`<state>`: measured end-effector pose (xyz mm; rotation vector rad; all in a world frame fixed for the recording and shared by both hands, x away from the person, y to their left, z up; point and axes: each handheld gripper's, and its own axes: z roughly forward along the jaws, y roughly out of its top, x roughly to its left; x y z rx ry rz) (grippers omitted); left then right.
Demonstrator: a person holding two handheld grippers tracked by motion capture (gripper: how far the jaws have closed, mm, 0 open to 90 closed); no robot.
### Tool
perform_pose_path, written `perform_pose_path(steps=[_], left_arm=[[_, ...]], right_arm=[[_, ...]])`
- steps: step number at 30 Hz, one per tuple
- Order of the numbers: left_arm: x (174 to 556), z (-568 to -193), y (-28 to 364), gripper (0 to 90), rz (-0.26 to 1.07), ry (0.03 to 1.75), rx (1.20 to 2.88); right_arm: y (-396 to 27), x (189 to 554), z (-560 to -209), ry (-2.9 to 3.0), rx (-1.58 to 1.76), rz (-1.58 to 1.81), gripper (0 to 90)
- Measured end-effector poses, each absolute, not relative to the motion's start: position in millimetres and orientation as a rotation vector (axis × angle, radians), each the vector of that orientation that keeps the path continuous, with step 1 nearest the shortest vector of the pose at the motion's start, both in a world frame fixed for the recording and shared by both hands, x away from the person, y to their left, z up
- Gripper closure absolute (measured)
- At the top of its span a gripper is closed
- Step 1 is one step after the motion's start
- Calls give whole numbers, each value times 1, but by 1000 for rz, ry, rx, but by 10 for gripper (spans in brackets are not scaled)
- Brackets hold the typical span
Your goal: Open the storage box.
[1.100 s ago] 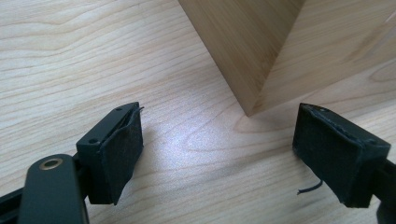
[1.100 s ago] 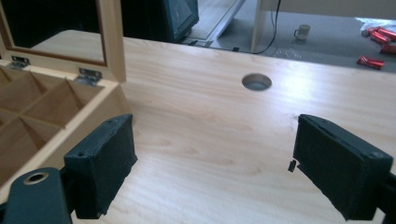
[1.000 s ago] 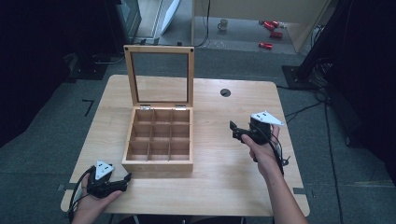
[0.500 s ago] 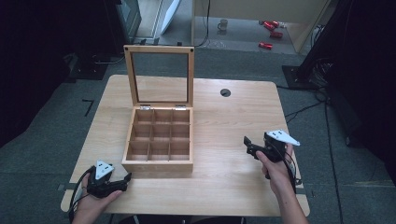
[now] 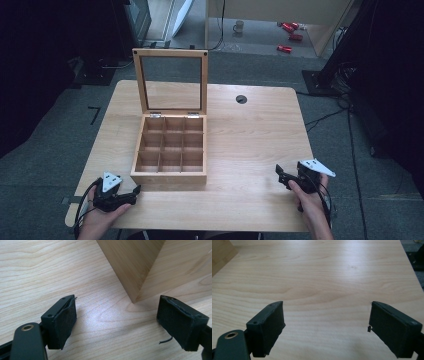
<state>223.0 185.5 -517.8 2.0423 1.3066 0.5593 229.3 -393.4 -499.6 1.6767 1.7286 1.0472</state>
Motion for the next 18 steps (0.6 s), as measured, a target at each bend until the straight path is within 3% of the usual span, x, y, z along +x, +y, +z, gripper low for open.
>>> perform_pose_path(steps=[18], left_arm=[[223,-518,185,169,562,1310,2040]], right_arm=[[-402,196,-525,1795,1695,802,114]])
